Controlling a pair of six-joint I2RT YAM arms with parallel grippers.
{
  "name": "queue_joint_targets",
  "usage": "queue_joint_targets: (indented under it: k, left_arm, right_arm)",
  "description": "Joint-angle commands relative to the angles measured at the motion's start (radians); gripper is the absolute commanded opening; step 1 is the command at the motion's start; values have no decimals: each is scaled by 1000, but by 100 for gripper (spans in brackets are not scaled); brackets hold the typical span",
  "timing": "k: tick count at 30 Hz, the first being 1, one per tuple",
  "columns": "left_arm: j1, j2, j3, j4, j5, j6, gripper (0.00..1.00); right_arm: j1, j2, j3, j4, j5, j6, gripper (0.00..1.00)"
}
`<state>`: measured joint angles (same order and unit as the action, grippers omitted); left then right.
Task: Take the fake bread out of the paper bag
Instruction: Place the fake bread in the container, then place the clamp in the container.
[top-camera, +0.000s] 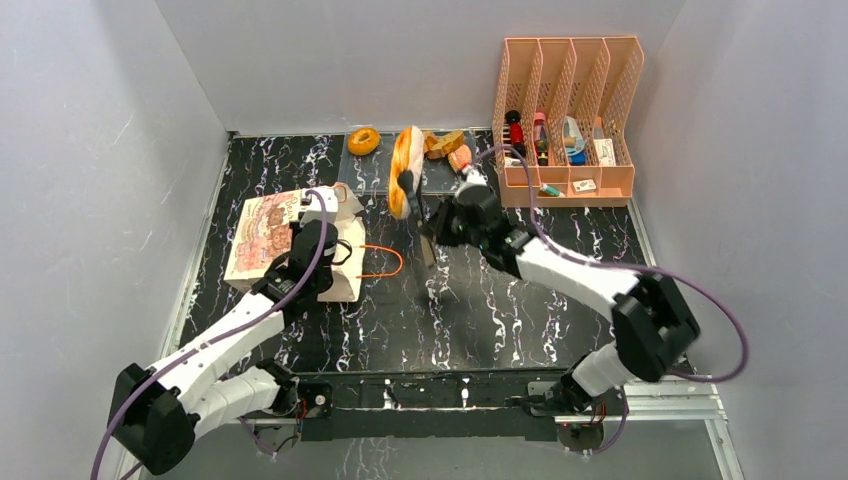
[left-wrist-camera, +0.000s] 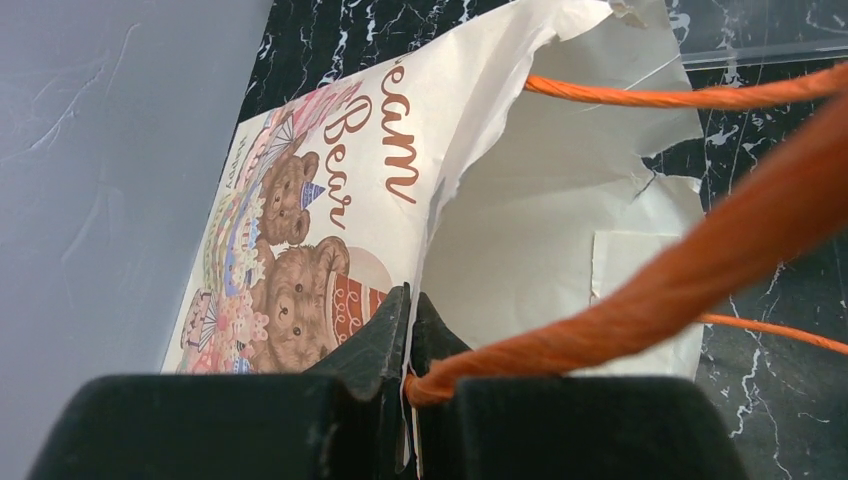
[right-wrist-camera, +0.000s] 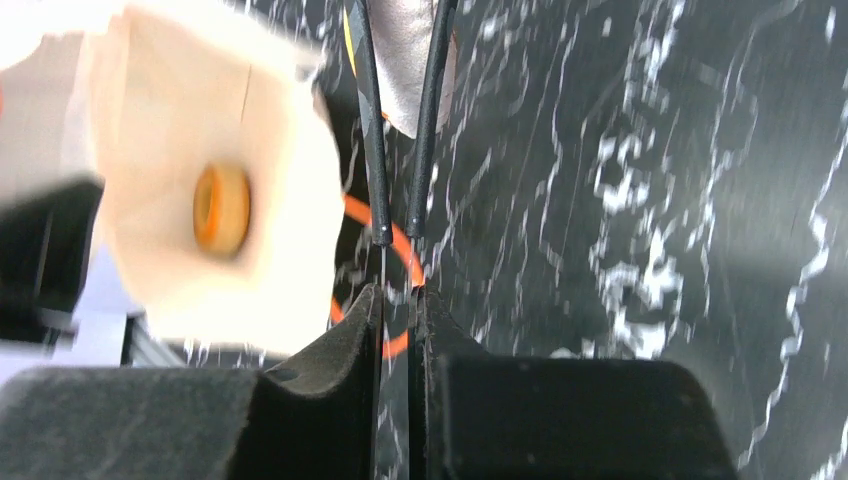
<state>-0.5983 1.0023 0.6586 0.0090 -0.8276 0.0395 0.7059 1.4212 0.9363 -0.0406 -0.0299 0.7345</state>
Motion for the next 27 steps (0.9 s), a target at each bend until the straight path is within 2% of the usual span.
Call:
queue_joint_targets:
  k: [1,10,14,17,27]
  left_arm:
    - [-2,-62,48,-99,-2,-73,0]
    - [-10,-139,32,-124,32,-86,0]
    - [-15,-149,26,-114,28,-78,0]
    - [-18,-151,14,-108,23,-78,0]
    - [-20,-137,1,-81,28,-75,0]
  right_arm:
    - [-90,192,227,180,-47,-55,0]
    - [-153,633,620,216,-116,14,0]
    - [-160,768,759,188,-122,22,0]
    - [-167,818,805,174,-115,16,0]
    - [-191,866,795,209,-115,33,2]
